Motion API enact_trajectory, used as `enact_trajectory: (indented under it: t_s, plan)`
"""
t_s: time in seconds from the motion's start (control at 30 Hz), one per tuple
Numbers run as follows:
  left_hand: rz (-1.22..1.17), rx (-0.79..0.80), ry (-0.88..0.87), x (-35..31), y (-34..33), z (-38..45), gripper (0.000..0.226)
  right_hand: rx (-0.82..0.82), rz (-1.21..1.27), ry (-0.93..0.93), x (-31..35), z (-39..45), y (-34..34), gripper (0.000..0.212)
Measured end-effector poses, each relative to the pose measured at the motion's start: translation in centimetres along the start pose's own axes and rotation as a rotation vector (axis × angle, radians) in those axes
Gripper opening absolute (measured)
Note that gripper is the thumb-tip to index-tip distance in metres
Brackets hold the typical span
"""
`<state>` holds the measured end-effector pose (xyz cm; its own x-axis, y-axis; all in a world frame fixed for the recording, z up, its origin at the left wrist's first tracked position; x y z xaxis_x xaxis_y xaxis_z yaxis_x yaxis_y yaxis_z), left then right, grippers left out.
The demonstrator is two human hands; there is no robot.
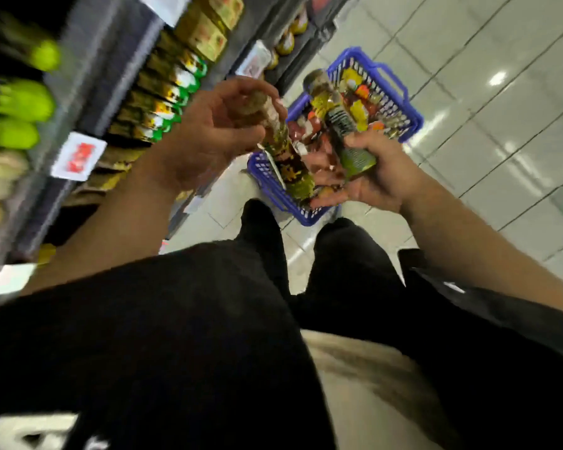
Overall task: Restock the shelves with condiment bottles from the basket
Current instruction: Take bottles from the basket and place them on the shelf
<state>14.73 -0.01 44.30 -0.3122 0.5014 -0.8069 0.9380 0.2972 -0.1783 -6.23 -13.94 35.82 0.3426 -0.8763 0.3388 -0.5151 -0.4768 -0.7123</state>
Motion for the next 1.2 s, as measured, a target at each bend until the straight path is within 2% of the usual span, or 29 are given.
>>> enact_trajectory:
  t_s: [0.1,0.2,0.3,0.4,0.57,0.67,0.73,0.77,0.83,0.9,0.97,1.03,1.13,1.2]
  plan:
    - [-0.283,-0.084,-0.129,-4.4,-2.4,-4.2,0.046,0.086,0.015,0.025,1.6,-4.1,-6.4,0.052]
    - [-0.454,-0.207,-0.264,-7.7,-3.7,-8.0,0.028,0.140,0.016,0.114,2.2,-7.2,-12.2,0.049]
    - [-0.612,-0.235,-0.403,-10.7,-4.0,-12.6,0.033,0.189,0.051,0.191,1.9,-9.5,-17.8,0.044]
    - [-0.615,-0.274,-0.456,-12.6,-3.1,-17.2,0.039,0.221,0.030,0.313,0.6,-10.9,-23.5,0.019]
    - [-0.487,-0.341,-0.533,-13.1,-0.3,-25.9,0.057,0.231,-0.009,0.428,-4.4,-11.8,-32.6,0.024]
    - [-0.534,-0.373,-0.598,-13.1,1.7,-31.5,0.075,0.159,-0.220,0.507,-7.3,-12.0,-36.5,0.022]
    - [-0.601,-0.313,-0.673,-13.6,3.6,-35.4,0.079,0.086,-0.348,0.631,-8.4,-11.9,-39.4,0.021]
    - [-0.611,-0.293,-0.696,-14.0,4.4,-37.3,0.075,0.066,-0.417,0.694,-8.6,-12.0,-40.9,0.021]
    - [-0.602,-0.293,-0.717,-14.8,5.5,-40.4,0.053,0.075,-0.504,0.779,-8.9,-11.9,-43.4,0.018]
    - [-0.597,-0.316,-0.747,-15.4,6.2,-42.5,0.022,0.050,-0.531,0.806,-8.9,-11.7,-45.3,0.037]
    - [-0.589,-0.327,-0.772,-15.9,6.7,-43.7,0.007,0.018,-0.551,0.815,-8.8,-11.4,-46.9,0.063]
    - [-0.588,-0.316,-0.800,-16.2,7.5,-44.2,0.005,0.026,-0.589,0.824,-8.4,-11.2,-48.3,0.068]
    - [-0.550,-0.315,-0.845,-16.9,8.9,-44.4,0.015,0.098,-0.676,0.868,-7.1,-10.5,-49.9,0.042]
    - [-0.513,-0.345,-0.856,-18.1,9.7,-44.4,0.020,0.108,-0.704,0.885,-5.8,-9.7,-50.8,0.046]
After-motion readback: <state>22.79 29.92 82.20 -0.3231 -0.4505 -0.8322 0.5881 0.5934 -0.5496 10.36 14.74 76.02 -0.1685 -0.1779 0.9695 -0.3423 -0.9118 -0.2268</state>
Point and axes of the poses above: each hand's wrist, its own z-axis towards the middle knuckle, its own y-axis out of the back of the hand, x = y × z, the point moved 1 cm from there along z, towards the middle knuckle, and after that the axes turned 4 degrees about y, right-handed, at the moved point
